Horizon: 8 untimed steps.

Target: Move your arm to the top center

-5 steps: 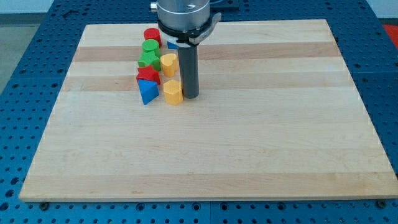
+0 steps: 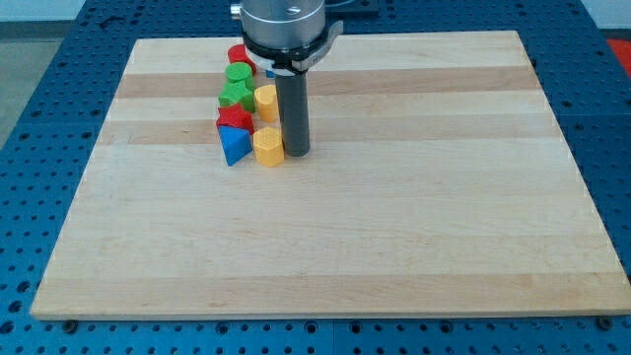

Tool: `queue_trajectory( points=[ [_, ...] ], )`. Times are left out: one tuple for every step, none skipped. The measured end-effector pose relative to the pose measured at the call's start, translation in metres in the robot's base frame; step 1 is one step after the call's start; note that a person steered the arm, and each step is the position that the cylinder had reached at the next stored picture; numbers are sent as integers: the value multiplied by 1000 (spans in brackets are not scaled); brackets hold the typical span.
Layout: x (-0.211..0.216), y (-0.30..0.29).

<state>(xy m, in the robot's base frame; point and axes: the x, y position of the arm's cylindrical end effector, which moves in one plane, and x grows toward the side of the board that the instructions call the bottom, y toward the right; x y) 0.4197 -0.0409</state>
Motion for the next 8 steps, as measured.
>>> queue_trajectory(
  points=[
    [0,26],
    [0,100],
    [5,149],
    [5,149],
    [-19,160],
    [-76,209],
    [-133,195],
    [-176,134]
  ],
)
